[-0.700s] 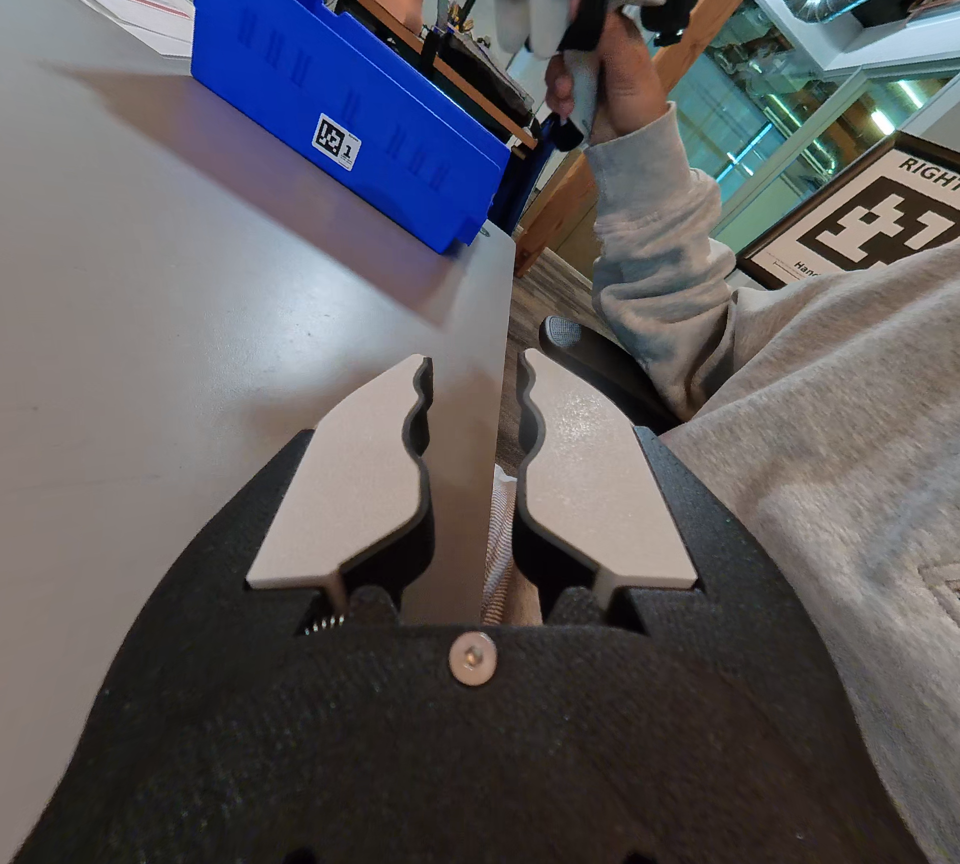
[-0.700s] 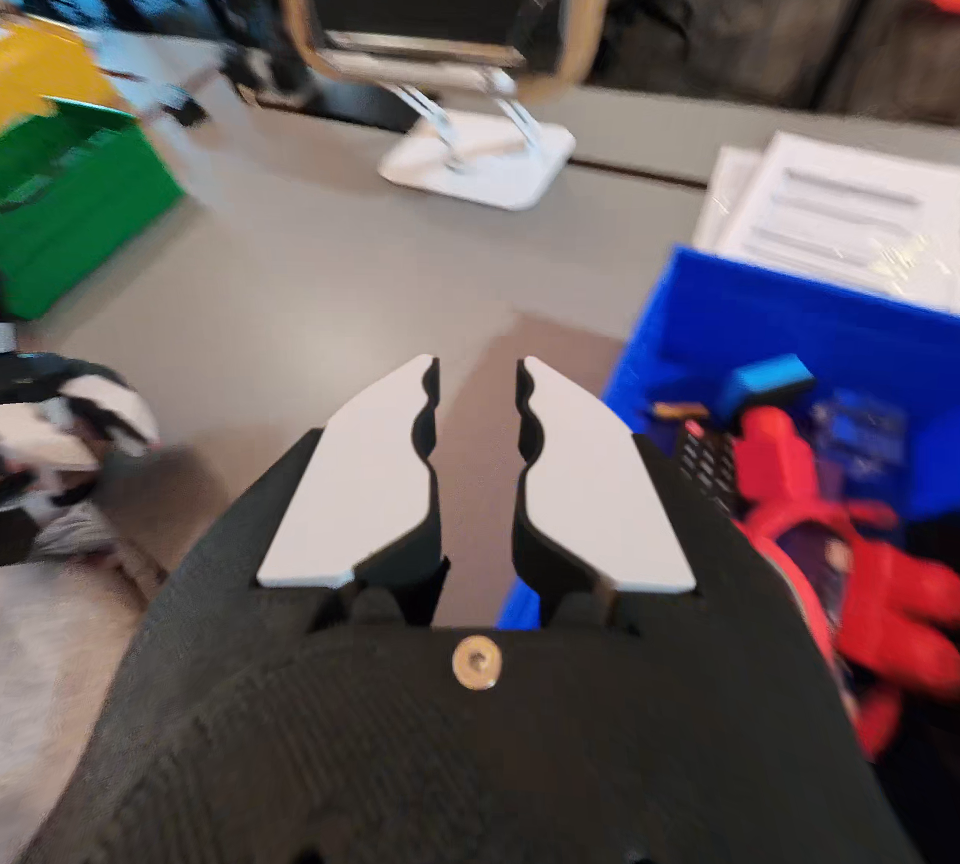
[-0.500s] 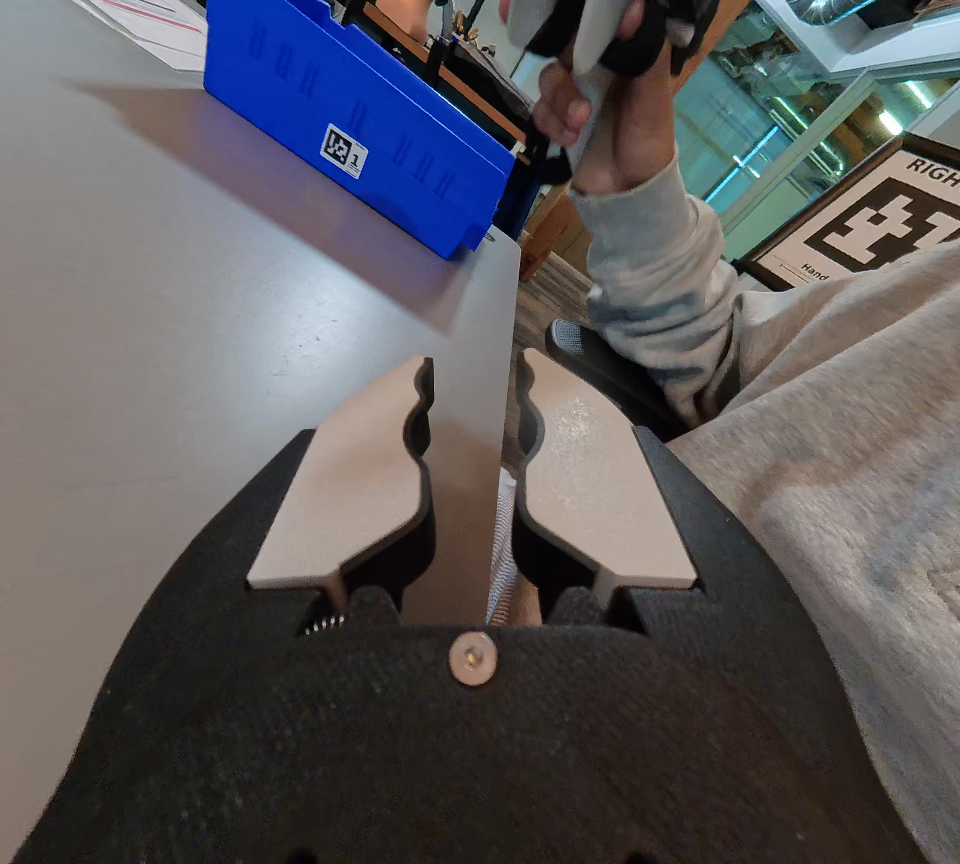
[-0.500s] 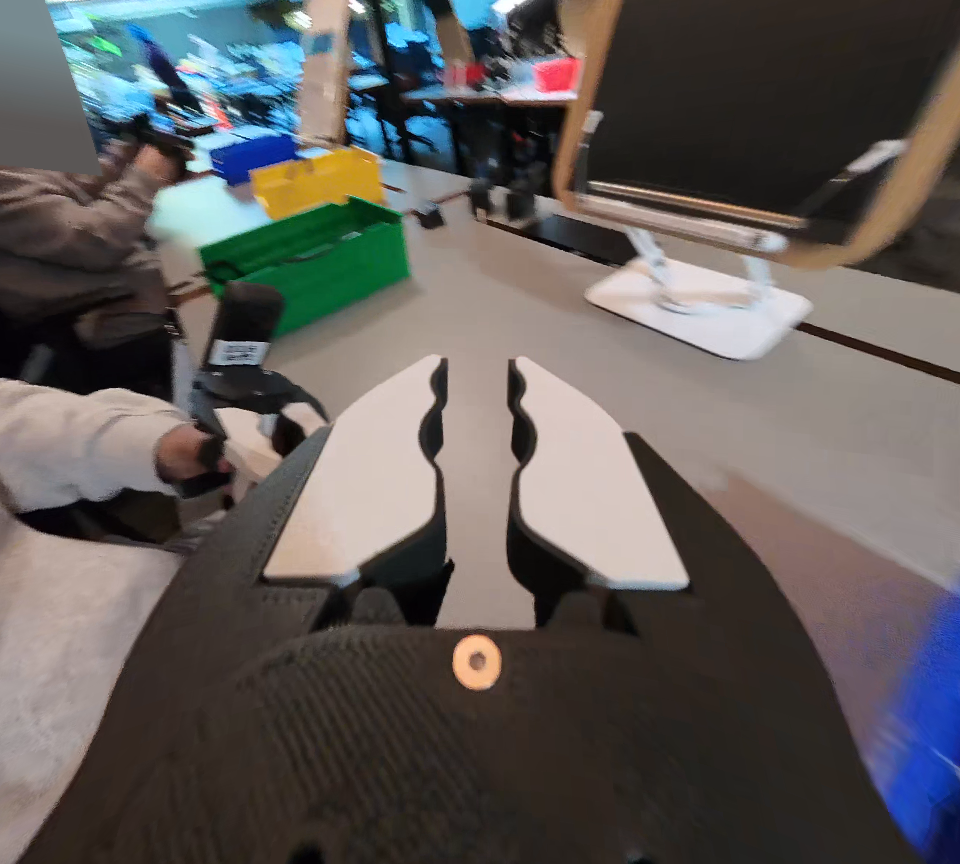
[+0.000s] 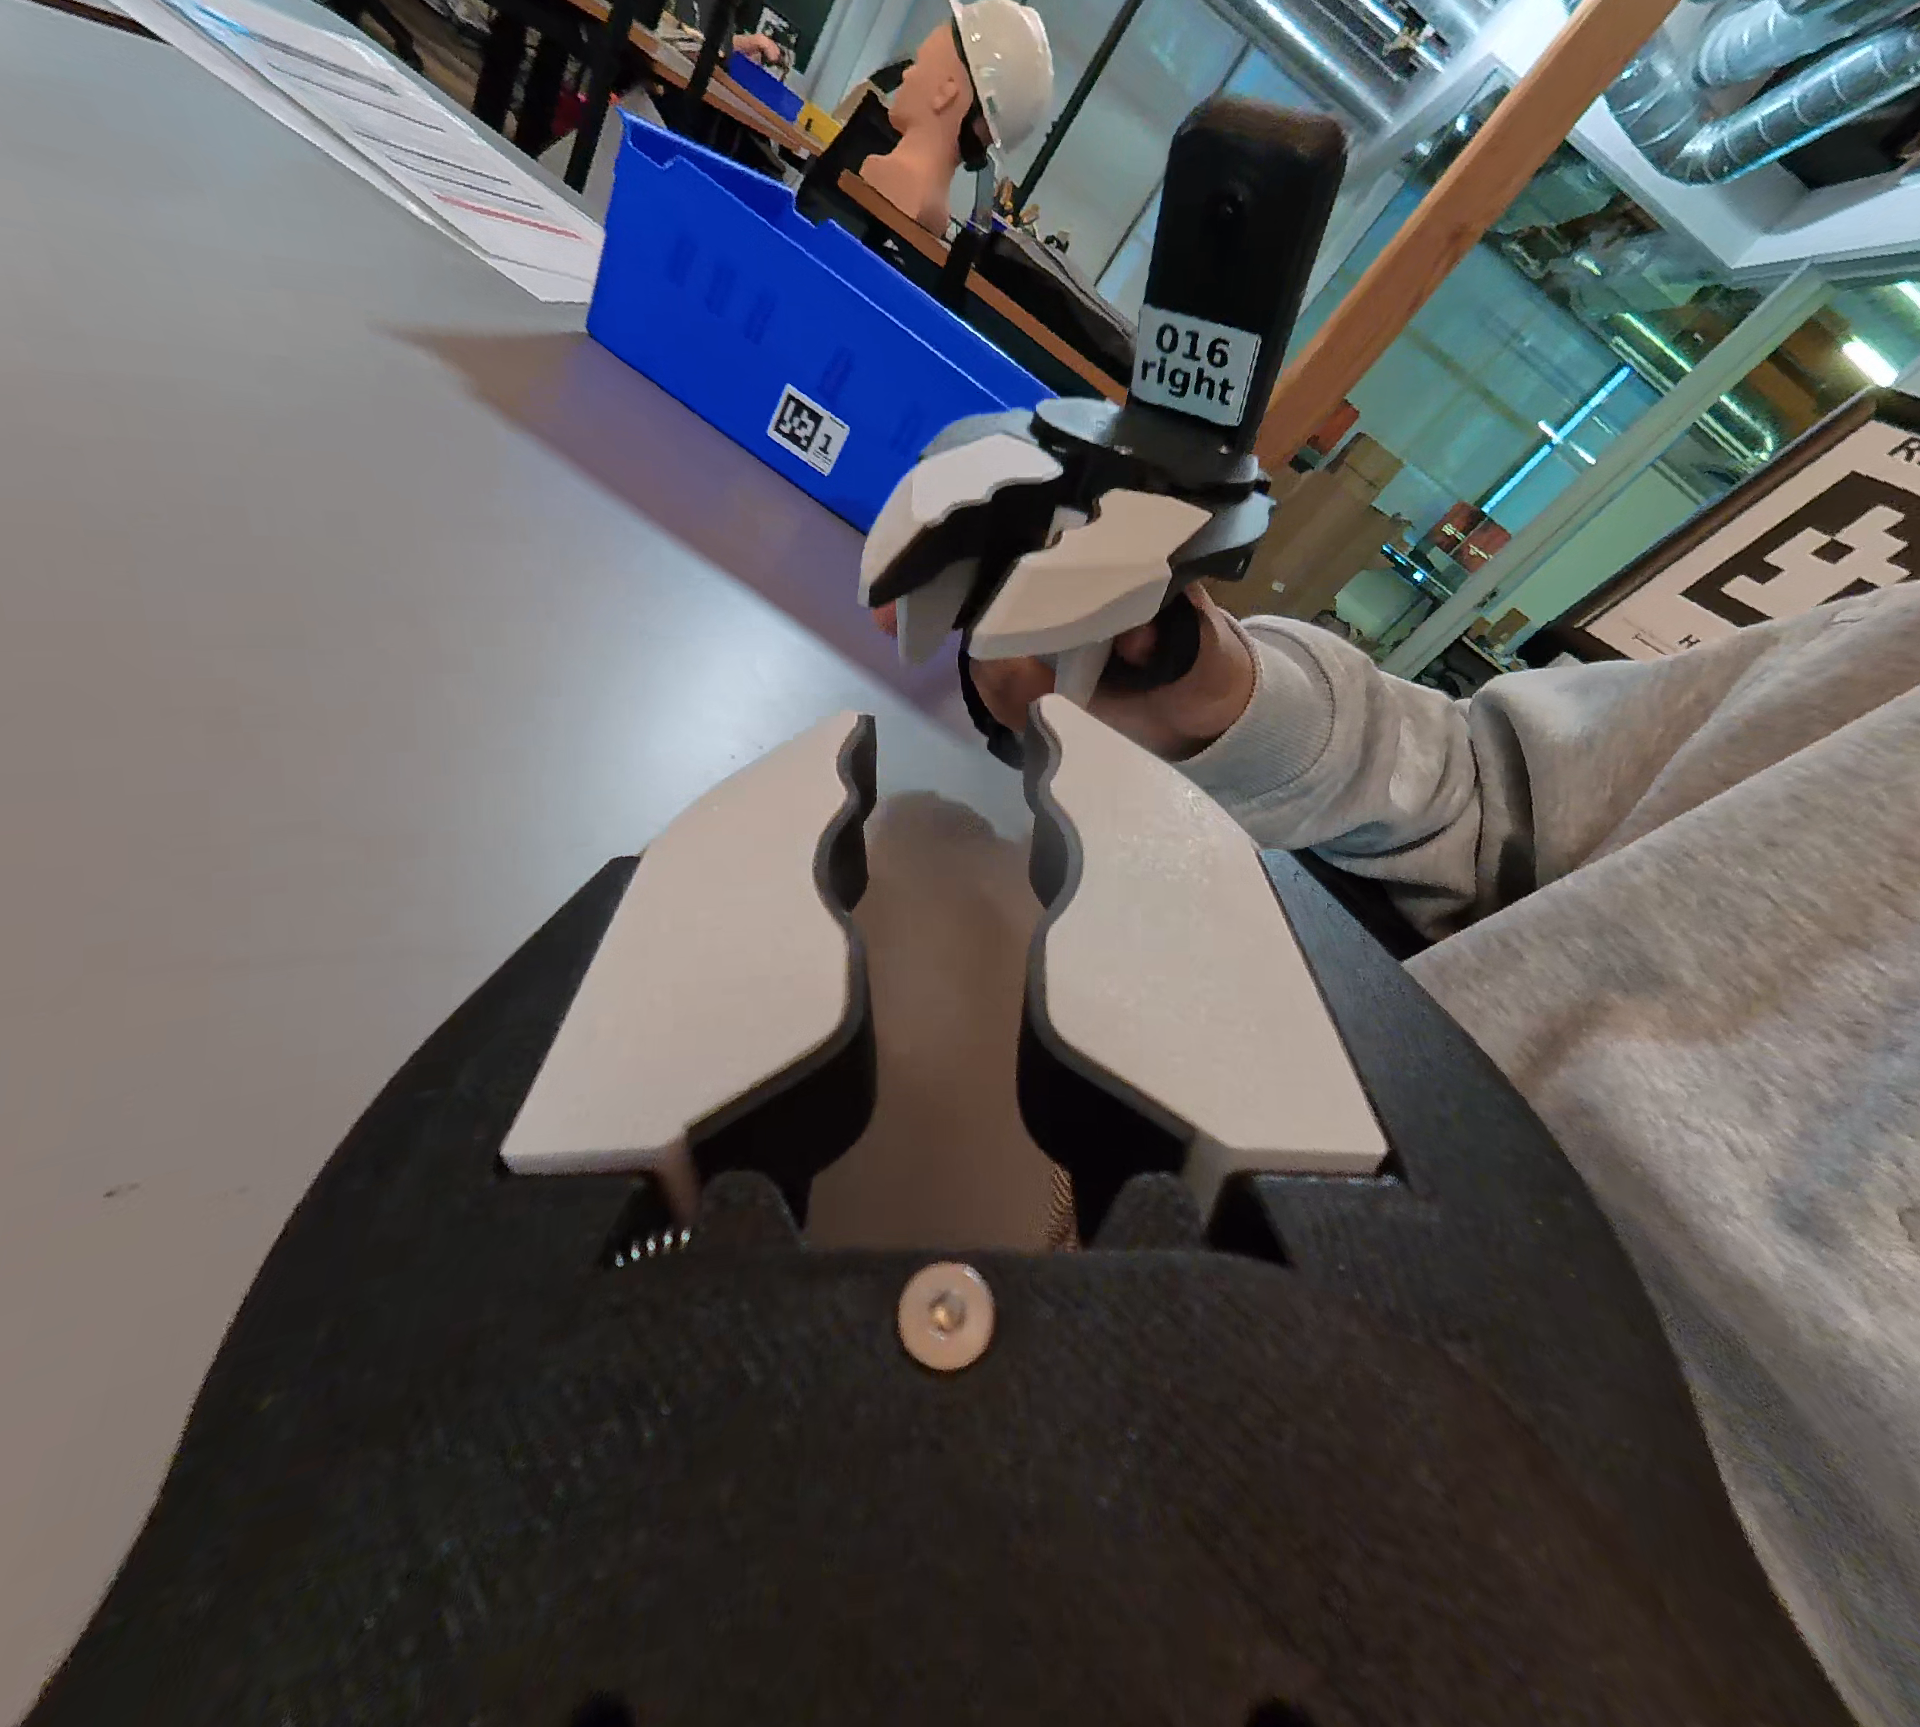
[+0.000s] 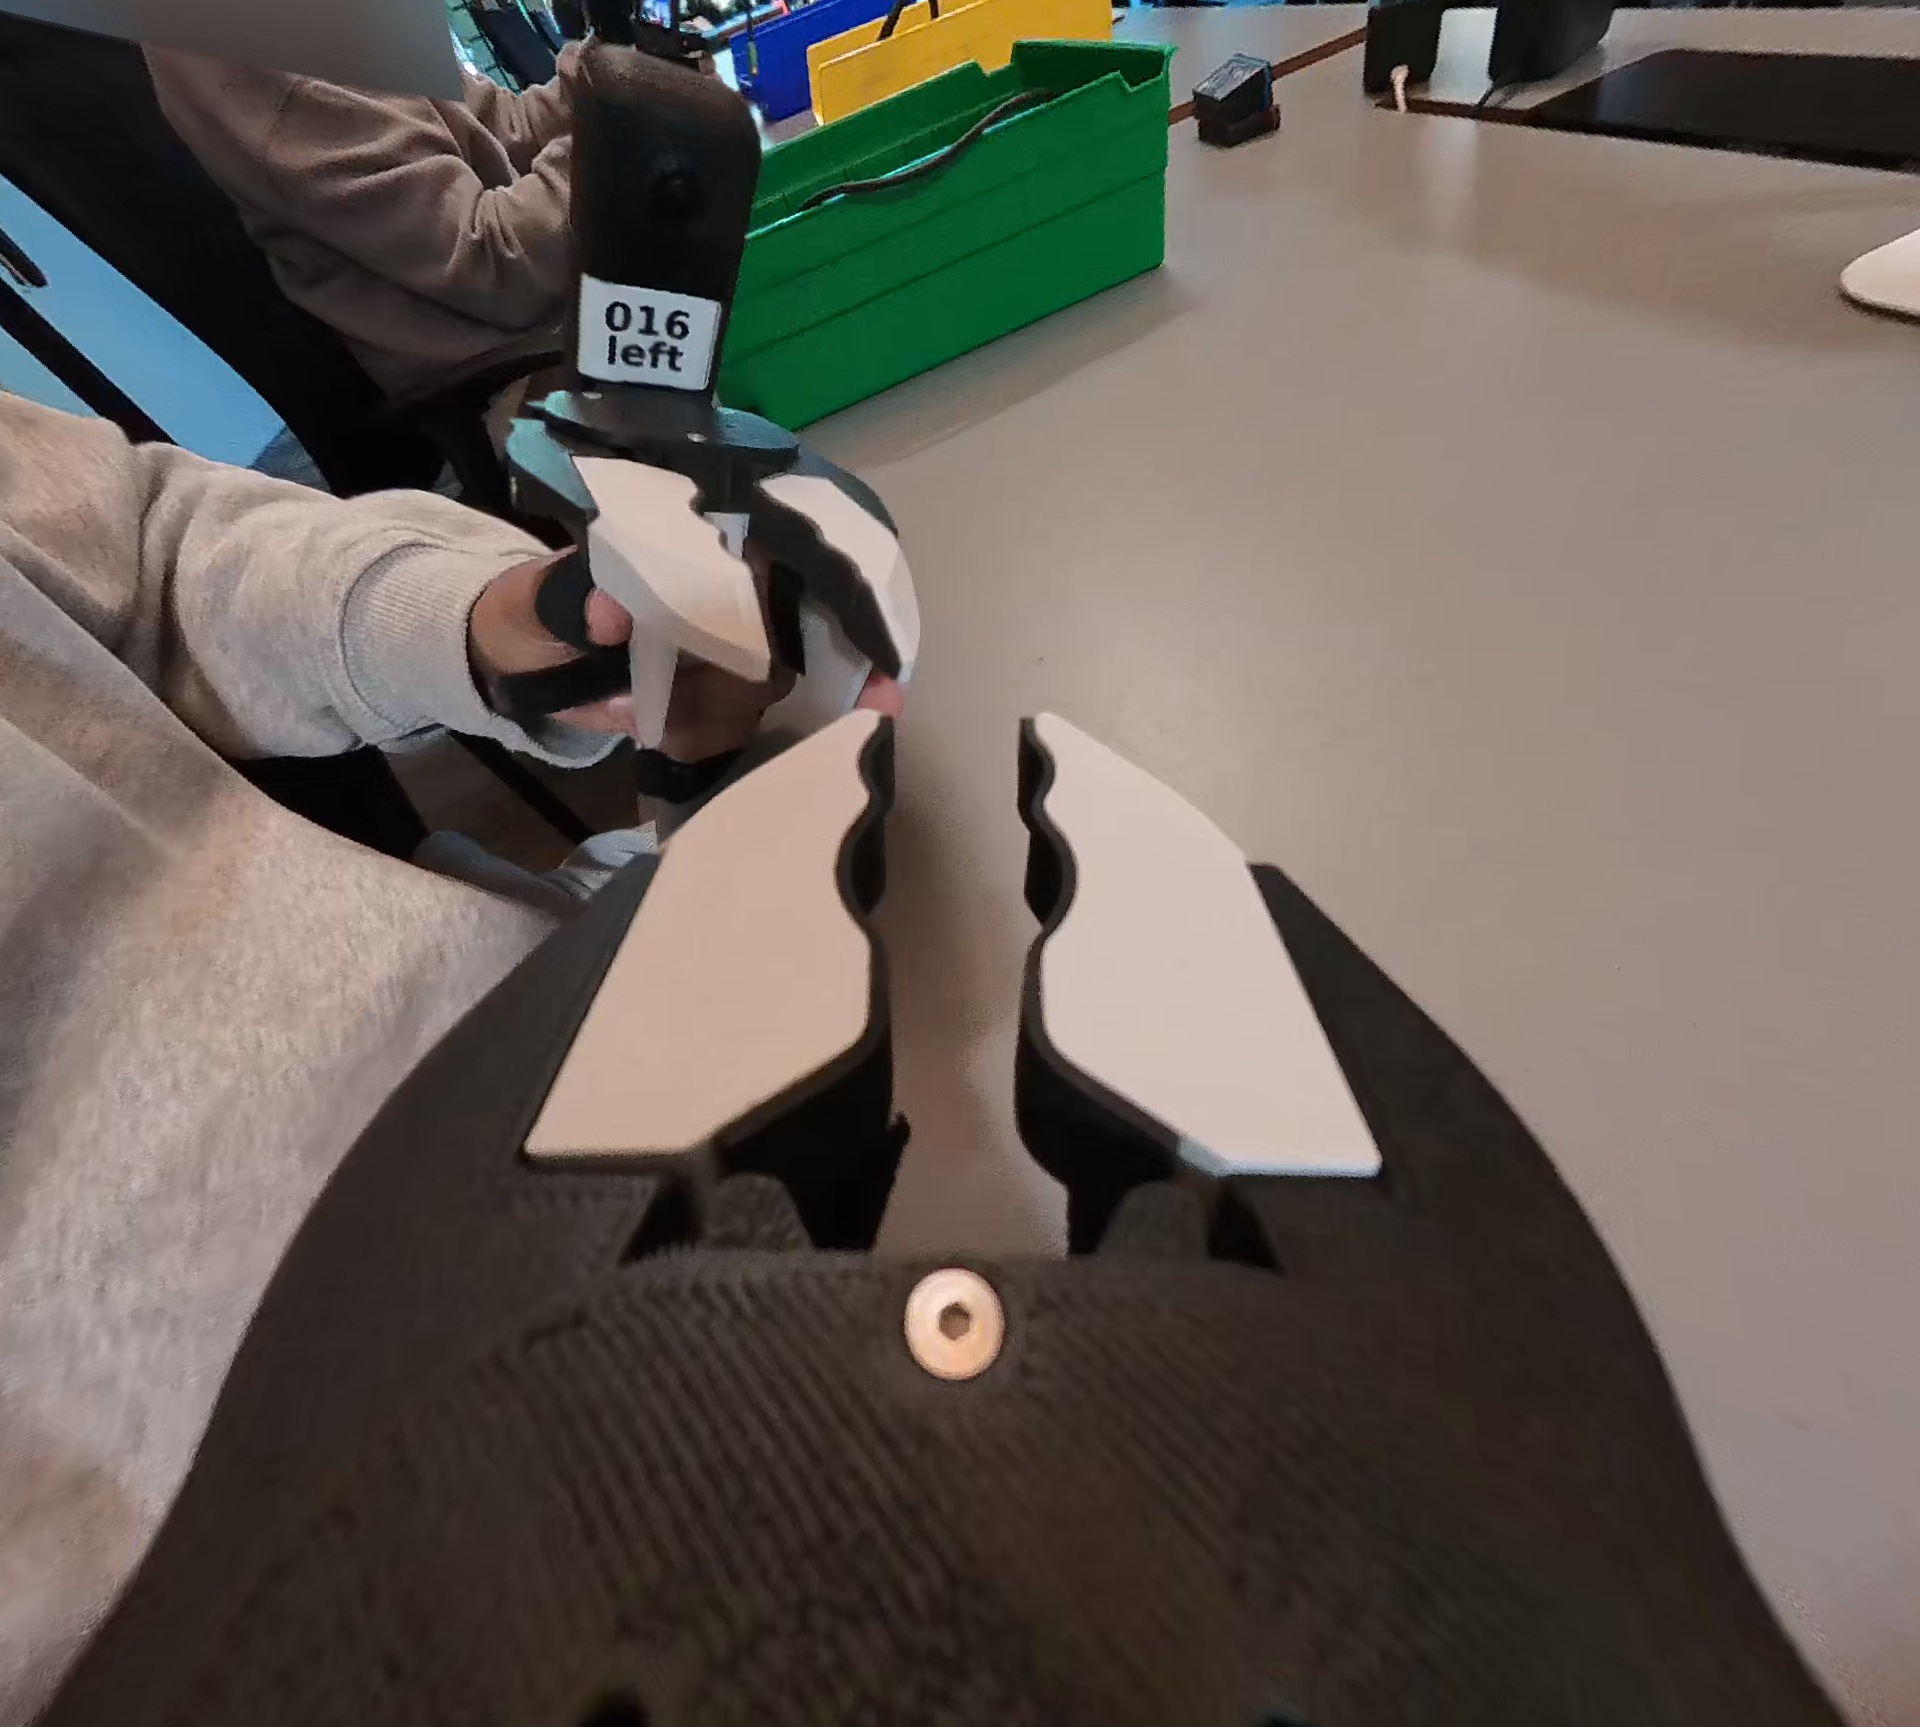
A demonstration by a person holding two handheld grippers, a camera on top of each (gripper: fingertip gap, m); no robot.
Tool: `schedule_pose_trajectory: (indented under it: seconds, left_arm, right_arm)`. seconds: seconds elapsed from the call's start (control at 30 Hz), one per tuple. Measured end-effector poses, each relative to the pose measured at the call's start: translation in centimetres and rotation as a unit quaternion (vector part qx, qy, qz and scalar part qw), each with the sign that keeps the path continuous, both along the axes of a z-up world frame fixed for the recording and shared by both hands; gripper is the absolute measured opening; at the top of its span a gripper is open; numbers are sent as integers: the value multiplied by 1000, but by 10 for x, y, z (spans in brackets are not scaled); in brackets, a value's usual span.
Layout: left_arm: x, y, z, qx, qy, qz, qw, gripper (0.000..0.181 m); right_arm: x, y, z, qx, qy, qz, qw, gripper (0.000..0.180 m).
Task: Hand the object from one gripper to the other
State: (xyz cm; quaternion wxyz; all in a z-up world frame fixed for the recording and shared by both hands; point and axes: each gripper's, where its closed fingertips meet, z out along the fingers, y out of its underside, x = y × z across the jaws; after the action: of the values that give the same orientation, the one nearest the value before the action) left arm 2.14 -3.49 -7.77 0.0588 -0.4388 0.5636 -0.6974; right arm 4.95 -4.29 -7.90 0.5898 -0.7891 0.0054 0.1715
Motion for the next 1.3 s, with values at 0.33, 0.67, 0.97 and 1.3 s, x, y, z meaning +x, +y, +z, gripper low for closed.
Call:
schedule_pose_trajectory:
  seconds: [0.33, 0.67, 0.97, 1.3]
  left_arm:
    - [-7, 80, 73, 40, -87, 114, 989, 27]
    - [-115, 341, 136, 132, -70, 469, 871, 22]
    - [-249, 472, 38, 299, 243, 598, 703, 21]
    - [-251, 465, -7, 382, 376, 536, 653, 43]
  right_arm:
    - [-4, -1, -6, -12, -22, 11, 1000, 25]
    - [-10, 1, -6, -10, 15, 24, 1000, 26]
    - [-15, 4, -13, -25, 11, 35, 999, 27]
    - [-16, 3, -10, -19, 20, 35, 999, 26]
